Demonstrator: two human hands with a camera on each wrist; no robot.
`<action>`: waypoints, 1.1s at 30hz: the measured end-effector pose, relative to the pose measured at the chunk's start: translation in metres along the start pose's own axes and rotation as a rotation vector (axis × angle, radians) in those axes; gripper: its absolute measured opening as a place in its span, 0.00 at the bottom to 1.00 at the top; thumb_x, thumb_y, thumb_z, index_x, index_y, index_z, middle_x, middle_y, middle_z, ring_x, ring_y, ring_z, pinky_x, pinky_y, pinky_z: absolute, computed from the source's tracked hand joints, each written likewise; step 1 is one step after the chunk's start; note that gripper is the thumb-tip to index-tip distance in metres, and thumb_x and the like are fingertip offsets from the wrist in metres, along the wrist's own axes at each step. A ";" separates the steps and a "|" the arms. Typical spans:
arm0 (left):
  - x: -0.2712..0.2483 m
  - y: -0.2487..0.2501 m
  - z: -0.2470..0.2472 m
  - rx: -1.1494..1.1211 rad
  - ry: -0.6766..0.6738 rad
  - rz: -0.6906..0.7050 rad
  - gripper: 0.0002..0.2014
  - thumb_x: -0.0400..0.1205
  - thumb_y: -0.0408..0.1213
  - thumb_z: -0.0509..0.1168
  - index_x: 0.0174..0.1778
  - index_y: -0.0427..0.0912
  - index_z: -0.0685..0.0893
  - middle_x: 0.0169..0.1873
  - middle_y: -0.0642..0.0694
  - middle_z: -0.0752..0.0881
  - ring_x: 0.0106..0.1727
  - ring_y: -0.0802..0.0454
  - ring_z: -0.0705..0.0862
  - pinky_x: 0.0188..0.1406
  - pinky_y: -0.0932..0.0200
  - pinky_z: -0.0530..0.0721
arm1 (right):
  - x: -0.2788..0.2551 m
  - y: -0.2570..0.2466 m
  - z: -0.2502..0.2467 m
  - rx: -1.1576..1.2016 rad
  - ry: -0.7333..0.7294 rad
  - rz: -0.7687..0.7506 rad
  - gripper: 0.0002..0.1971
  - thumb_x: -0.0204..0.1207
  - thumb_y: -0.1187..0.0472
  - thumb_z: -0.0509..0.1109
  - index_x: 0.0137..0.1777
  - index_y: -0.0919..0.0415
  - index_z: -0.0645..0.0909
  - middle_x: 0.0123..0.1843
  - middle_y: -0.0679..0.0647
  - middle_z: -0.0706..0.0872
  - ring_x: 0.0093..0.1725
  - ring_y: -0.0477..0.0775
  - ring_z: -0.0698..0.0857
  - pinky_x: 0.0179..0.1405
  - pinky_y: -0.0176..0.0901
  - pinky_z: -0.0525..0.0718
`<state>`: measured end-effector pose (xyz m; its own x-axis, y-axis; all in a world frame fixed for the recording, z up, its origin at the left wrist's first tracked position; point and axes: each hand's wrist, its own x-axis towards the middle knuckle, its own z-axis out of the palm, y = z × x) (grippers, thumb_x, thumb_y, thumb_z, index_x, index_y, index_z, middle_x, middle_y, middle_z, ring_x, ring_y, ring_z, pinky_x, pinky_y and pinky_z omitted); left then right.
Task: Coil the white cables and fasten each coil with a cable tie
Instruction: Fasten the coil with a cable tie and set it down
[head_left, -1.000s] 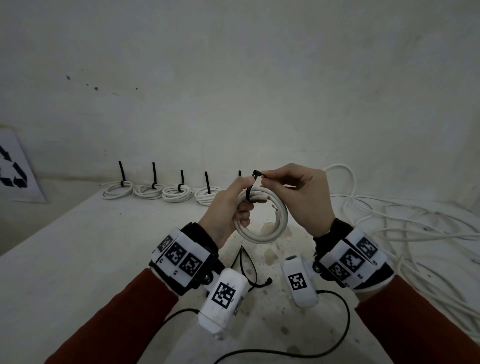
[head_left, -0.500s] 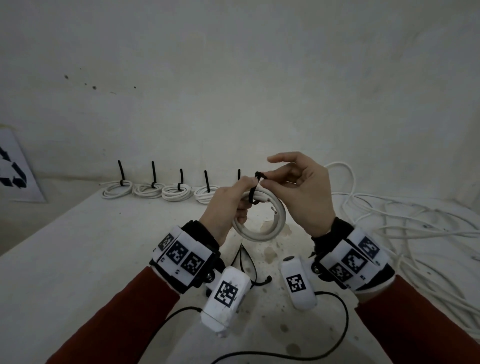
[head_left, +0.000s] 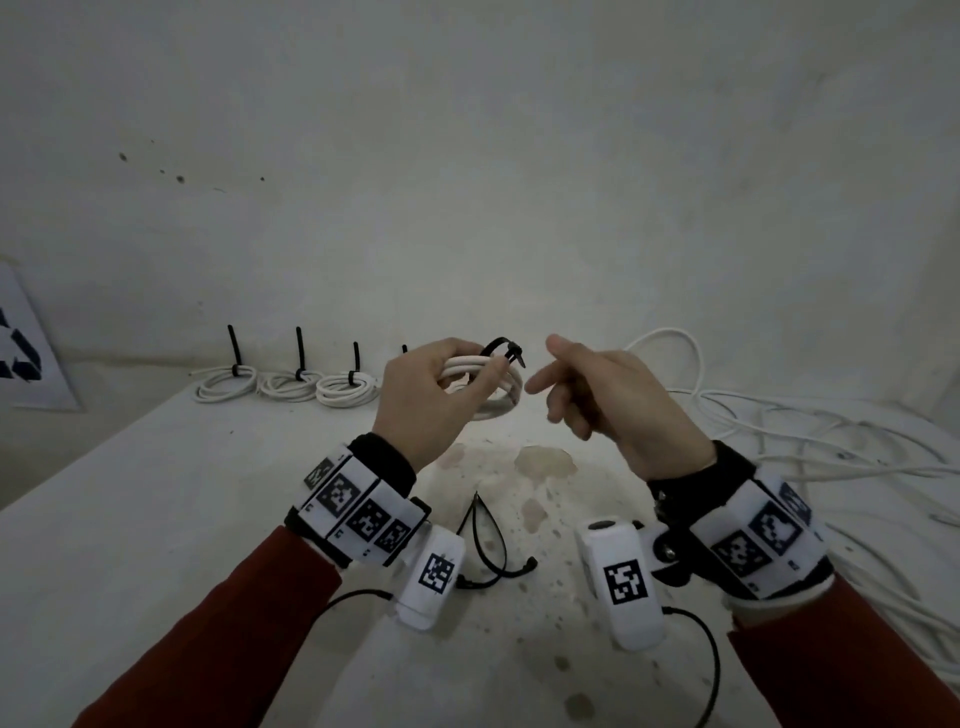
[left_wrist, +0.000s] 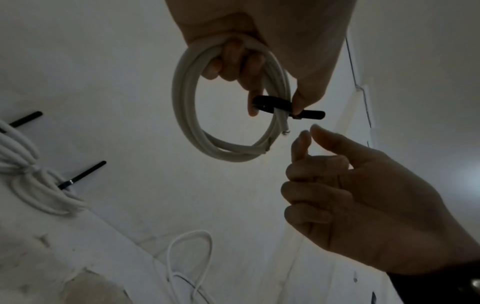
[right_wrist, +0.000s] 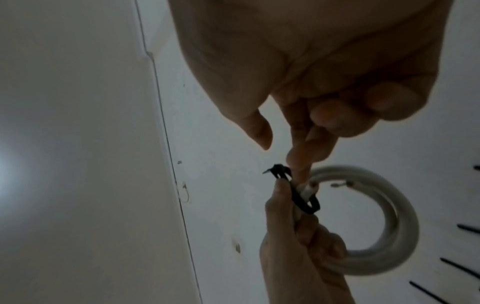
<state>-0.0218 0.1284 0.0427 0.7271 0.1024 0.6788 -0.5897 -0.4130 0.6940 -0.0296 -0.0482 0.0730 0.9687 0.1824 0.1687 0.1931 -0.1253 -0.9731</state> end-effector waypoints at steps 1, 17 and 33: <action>0.000 0.001 0.001 0.002 0.007 0.027 0.04 0.75 0.47 0.72 0.40 0.52 0.87 0.33 0.56 0.88 0.34 0.62 0.85 0.34 0.69 0.80 | -0.001 -0.001 0.002 0.006 -0.049 0.038 0.23 0.81 0.47 0.64 0.39 0.66 0.88 0.23 0.56 0.80 0.20 0.51 0.69 0.23 0.40 0.65; 0.006 -0.009 -0.001 0.098 0.126 0.048 0.12 0.77 0.38 0.72 0.27 0.52 0.82 0.17 0.61 0.77 0.22 0.63 0.74 0.24 0.75 0.67 | -0.010 -0.001 0.022 0.387 -0.307 -0.009 0.07 0.73 0.61 0.69 0.38 0.66 0.82 0.20 0.48 0.69 0.17 0.42 0.63 0.19 0.33 0.62; 0.018 -0.028 0.004 -0.176 0.175 -0.329 0.23 0.76 0.38 0.70 0.14 0.51 0.76 0.11 0.56 0.64 0.20 0.58 0.62 0.27 0.59 0.64 | -0.001 0.015 0.039 0.139 -0.215 -0.151 0.09 0.81 0.65 0.68 0.43 0.70 0.85 0.22 0.48 0.73 0.19 0.46 0.68 0.20 0.34 0.67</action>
<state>0.0094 0.1381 0.0342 0.8250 0.3623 0.4338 -0.3977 -0.1732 0.9010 -0.0343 -0.0124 0.0525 0.8725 0.3927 0.2908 0.2952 0.0506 -0.9541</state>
